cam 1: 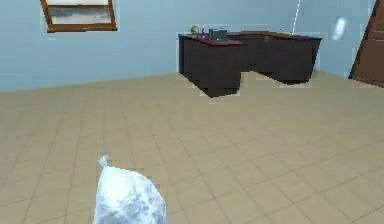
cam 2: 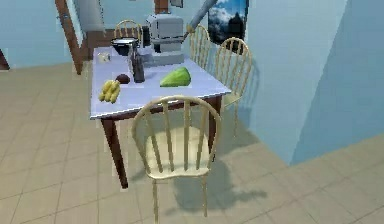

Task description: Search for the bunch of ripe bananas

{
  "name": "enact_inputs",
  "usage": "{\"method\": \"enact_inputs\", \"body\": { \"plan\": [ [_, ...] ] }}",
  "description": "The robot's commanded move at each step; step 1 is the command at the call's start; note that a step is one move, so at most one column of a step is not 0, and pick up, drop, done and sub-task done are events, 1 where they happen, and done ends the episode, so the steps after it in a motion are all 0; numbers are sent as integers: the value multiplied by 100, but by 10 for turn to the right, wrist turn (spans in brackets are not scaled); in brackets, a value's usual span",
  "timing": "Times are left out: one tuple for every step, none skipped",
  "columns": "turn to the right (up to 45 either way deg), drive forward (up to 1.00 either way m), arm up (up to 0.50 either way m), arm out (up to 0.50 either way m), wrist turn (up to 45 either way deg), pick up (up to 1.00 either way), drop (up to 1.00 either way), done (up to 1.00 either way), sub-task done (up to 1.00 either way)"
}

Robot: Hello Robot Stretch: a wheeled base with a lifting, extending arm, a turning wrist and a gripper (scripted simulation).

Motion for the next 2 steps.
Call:
{"method": "enact_inputs", "body": {
  "plan": [
    [450,0,0,0,0,0,0,0,0],
    [30,0,0,0,0,0,0,0,0]
  ]
}}
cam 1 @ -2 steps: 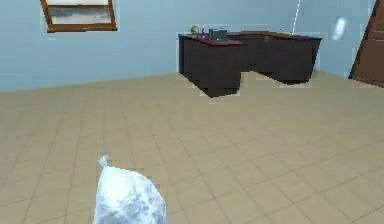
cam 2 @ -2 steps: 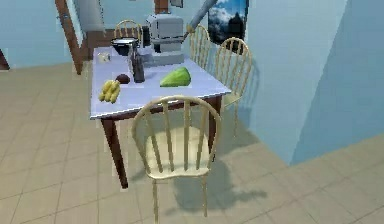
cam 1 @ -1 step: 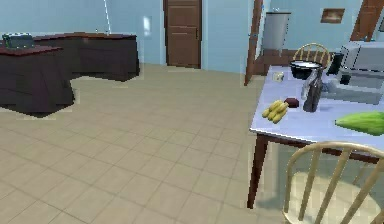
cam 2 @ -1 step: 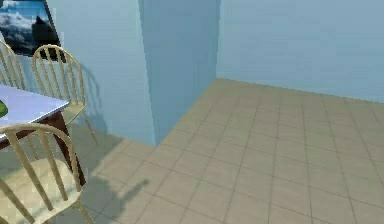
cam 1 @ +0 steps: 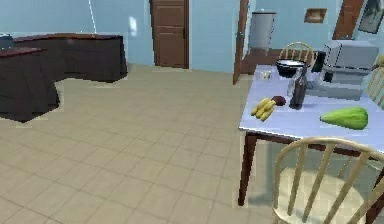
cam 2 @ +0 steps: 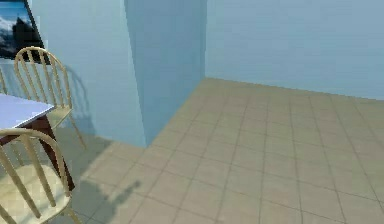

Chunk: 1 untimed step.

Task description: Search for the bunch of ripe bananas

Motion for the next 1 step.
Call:
{"method": "enact_inputs", "body": {
  "plan": [
    [0,50,0,0,0,0,0,0,0]
  ]
}}
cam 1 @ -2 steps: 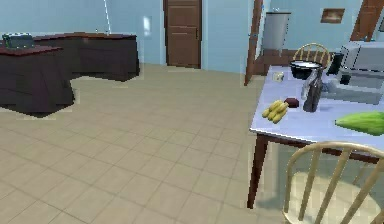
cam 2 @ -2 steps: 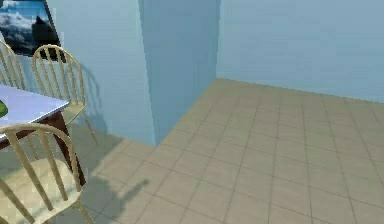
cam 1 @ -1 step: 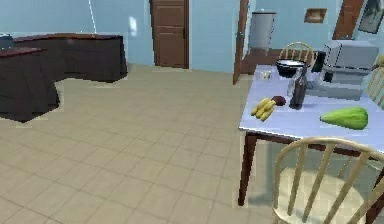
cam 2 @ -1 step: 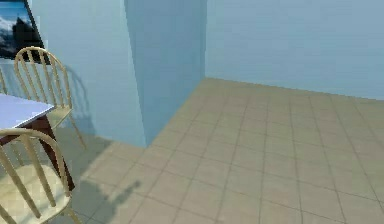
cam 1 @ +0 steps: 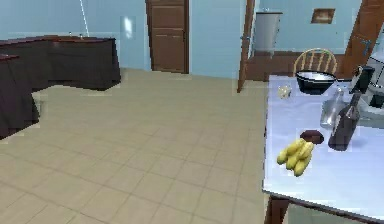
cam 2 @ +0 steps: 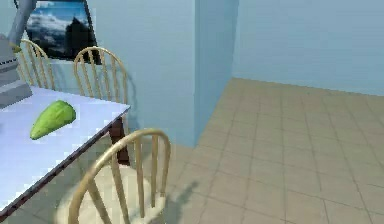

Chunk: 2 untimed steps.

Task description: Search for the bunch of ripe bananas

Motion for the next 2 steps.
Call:
{"method": "enact_inputs", "body": {
  "plan": [
    [270,0,0,0,0,0,0,0,0],
    [0,0,0,0,0,0,0,100,0]
  ]
}}
